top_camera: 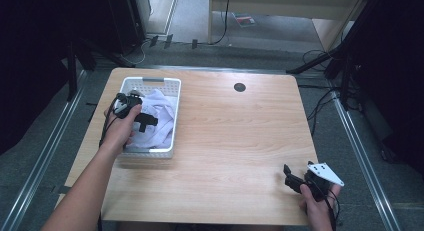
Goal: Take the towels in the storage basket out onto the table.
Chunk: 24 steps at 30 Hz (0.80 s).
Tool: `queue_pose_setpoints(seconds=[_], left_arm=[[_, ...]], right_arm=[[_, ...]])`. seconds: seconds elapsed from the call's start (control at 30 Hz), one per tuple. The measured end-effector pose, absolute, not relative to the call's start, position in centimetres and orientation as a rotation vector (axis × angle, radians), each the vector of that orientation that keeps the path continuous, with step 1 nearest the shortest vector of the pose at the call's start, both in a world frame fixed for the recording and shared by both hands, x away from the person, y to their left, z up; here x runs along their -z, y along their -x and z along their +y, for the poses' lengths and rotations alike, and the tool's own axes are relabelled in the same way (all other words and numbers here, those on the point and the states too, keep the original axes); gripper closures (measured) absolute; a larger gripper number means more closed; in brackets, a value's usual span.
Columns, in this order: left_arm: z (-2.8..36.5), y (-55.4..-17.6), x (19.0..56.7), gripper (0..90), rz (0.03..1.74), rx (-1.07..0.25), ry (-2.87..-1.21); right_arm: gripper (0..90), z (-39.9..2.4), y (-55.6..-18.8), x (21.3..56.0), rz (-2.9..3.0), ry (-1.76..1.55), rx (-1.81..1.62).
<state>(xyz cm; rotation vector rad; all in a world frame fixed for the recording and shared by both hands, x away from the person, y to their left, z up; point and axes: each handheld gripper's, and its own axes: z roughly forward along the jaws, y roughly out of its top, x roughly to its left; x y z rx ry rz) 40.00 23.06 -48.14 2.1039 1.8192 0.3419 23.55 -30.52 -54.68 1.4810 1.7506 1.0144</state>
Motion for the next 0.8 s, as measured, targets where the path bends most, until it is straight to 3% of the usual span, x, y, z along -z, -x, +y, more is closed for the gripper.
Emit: queue_pose_setpoints(seconds=[0.4,0.8], left_arm=[[22.6,-41.4,50.1,0.1,1.967,-0.251,-2.201],[21.7,-42.1,51.1,0.6,1.990,-0.217,-2.338]], right_arm=[[13.3,-30.4,-23.6,54.7,1.751,-1.477,-1.001],[13.3,-30.3,-23.6,54.7,1.743,-1.483,-0.980]])
